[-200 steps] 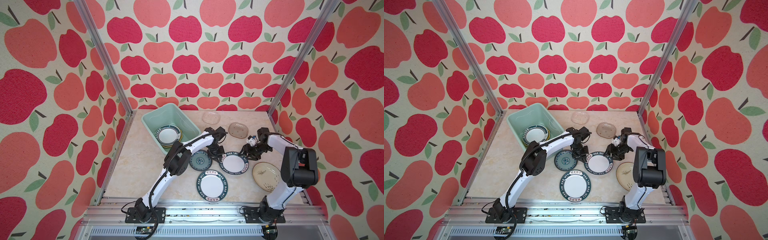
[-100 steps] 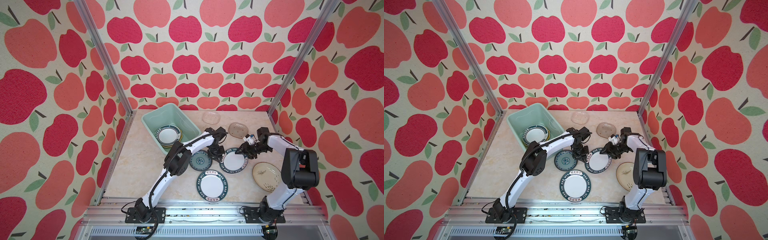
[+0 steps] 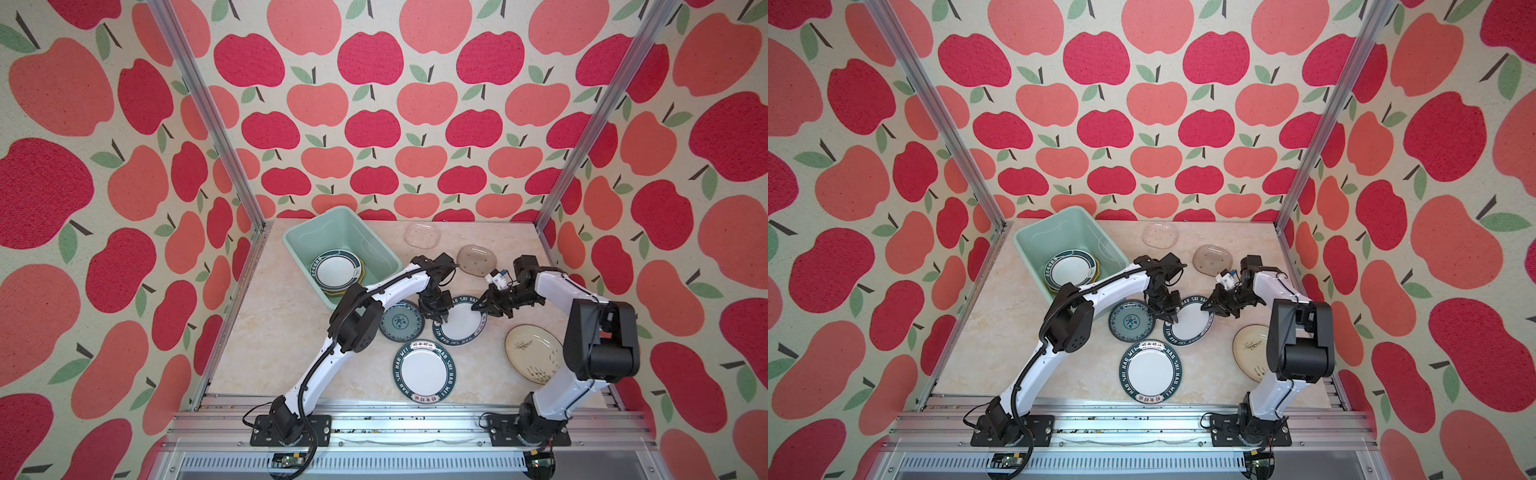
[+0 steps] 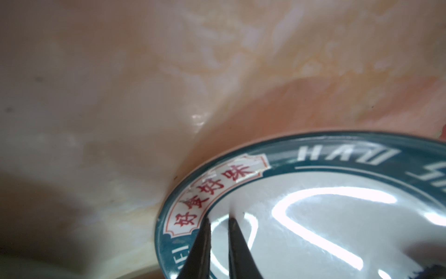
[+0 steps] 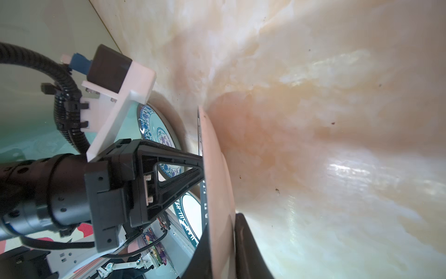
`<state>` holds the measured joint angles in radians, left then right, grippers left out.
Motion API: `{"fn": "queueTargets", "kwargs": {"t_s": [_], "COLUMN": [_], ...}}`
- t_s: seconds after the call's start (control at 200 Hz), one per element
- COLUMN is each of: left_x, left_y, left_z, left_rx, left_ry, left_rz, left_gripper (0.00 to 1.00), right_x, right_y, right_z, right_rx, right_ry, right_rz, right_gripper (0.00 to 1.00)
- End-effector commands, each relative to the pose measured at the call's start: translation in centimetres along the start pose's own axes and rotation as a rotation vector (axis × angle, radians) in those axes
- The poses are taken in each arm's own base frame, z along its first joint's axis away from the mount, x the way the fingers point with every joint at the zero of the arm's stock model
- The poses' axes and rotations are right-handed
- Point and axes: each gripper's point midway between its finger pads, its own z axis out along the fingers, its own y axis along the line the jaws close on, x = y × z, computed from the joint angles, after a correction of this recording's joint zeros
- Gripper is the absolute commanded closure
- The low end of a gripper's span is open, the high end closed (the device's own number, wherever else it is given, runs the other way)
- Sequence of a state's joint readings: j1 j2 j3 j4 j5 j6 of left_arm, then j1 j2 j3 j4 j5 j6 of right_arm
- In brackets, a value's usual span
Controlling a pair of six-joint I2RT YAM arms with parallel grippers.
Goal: Place the plates into the plastic bin on the countertop
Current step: 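Grip the raised plate edge with the right gripper and lift it toward the bin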
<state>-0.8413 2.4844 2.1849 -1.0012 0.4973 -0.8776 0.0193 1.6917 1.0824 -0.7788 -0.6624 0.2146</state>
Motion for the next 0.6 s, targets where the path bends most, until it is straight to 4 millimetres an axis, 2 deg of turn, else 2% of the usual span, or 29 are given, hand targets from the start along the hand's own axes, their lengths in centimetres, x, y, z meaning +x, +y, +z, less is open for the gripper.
{"fn": "queueTargets", "kwargs": {"t_s": [0.0,0.135,0.235,0.3,0.445,0.595], "left_x": [-0.3,-0.8,-1.4,-1.9,-2.5,-2.2], "left_y": [-0.7,-1.3,-2.5,-3.6,-6.7,-8.2], "left_z": [-1.0,-2.3,-4.4,-6.5,-12.7,-19.3], "left_rx": [0.004,0.015,0.040,0.052,0.085,0.097], "left_ry": [-0.035,-0.074,-0.129,-0.185,-0.339,-0.503], "left_rz": [0.003,0.008,0.029,0.066,0.188,0.291], "left_gripper": [0.81,0.78,0.74,0.70,0.57,0.41], "right_x": [-0.6,-0.9,-1.2,-1.4,-2.2,-2.9], "right_y": [1.4,1.6,1.8,2.1,4.0,6.7], "right_z": [-1.8,-3.1,-4.3,-5.3,-8.3,-11.7], "right_rx": [-0.004,0.025,0.058,0.074,0.104,0.107], "right_ry": [-0.049,-0.084,-0.116,-0.145,-0.231,-0.332], "right_rz": [-0.022,-0.037,-0.055,-0.065,-0.111,-0.166], "right_gripper": [0.90,0.96,0.99,1.00,1.00,1.00]}}
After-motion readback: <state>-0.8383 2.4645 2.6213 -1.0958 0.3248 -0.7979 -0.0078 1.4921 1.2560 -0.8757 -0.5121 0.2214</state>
